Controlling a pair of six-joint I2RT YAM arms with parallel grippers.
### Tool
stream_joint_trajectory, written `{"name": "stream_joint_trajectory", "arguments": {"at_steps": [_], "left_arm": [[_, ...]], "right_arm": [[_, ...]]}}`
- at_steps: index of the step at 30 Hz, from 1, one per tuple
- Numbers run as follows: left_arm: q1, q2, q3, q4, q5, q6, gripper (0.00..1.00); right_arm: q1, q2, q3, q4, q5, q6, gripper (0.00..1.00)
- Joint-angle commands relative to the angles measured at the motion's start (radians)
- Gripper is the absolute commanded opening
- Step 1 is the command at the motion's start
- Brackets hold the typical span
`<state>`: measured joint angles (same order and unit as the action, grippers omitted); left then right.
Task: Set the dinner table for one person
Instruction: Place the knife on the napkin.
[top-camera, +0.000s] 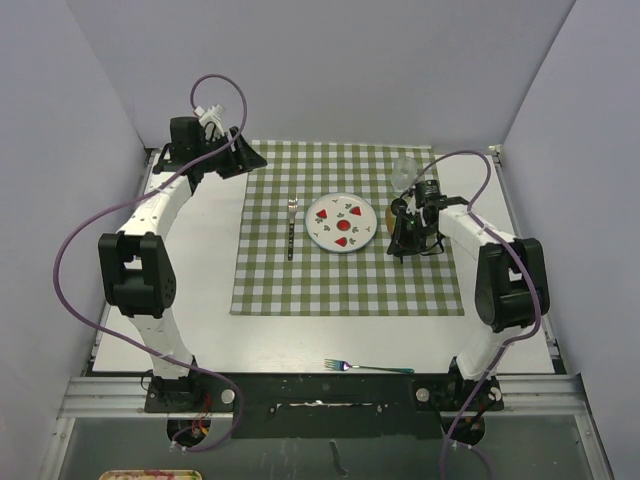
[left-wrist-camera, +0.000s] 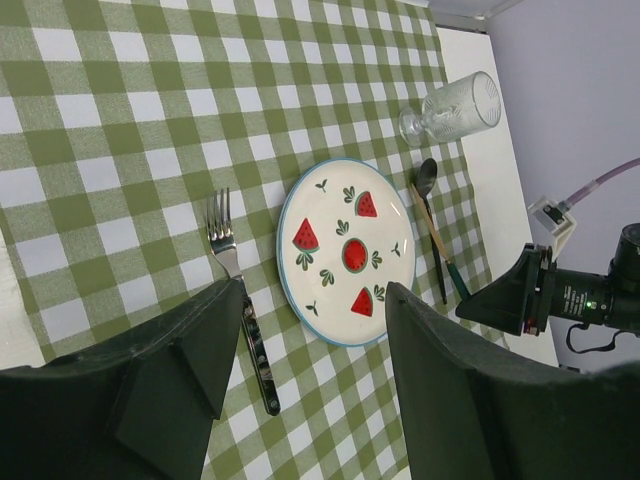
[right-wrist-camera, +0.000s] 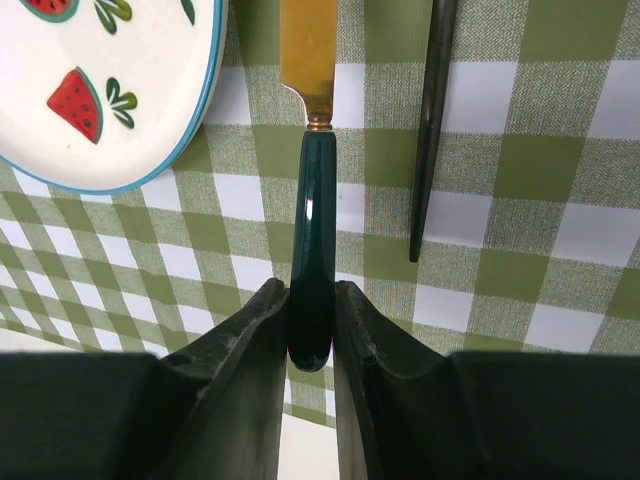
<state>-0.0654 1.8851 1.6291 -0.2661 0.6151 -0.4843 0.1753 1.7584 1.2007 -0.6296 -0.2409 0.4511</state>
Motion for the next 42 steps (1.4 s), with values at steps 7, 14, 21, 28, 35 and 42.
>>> {"name": "stream_joint_trajectory", "arguments": {"at_steps": [7, 14, 21, 28, 35, 42], "left_arm": [[-0.007, -0.019, 0.049, 0.041, 0.025, 0.036, 0.58], [-0.014, -0.025, 0.054, 0.036, 0.05, 0.047, 0.57], [-0.019, -0.032, 0.046, 0.034, 0.054, 0.057, 0.58], [-0.019, -0.036, 0.039, 0.036, 0.062, 0.065, 0.58], [-0.019, -0.034, 0.038, 0.034, 0.068, 0.074, 0.58], [-0.02, -0.031, 0.039, 0.033, 0.079, 0.079, 0.58]], "right_arm": [[0.0, 0.026, 0.073, 0.044, 0.0, 0.005, 0.0], [0.006, 0.055, 0.091, 0.042, 0.009, 0.0, 0.0], [0.012, 0.083, 0.107, 0.054, 0.016, -0.002, 0.0], [0.022, 0.106, 0.123, 0.062, 0.035, -0.003, 0.0], [0.031, 0.14, 0.156, 0.054, 0.041, -0.005, 0.0], [0.036, 0.161, 0.167, 0.06, 0.044, 0.003, 0.0]]}}
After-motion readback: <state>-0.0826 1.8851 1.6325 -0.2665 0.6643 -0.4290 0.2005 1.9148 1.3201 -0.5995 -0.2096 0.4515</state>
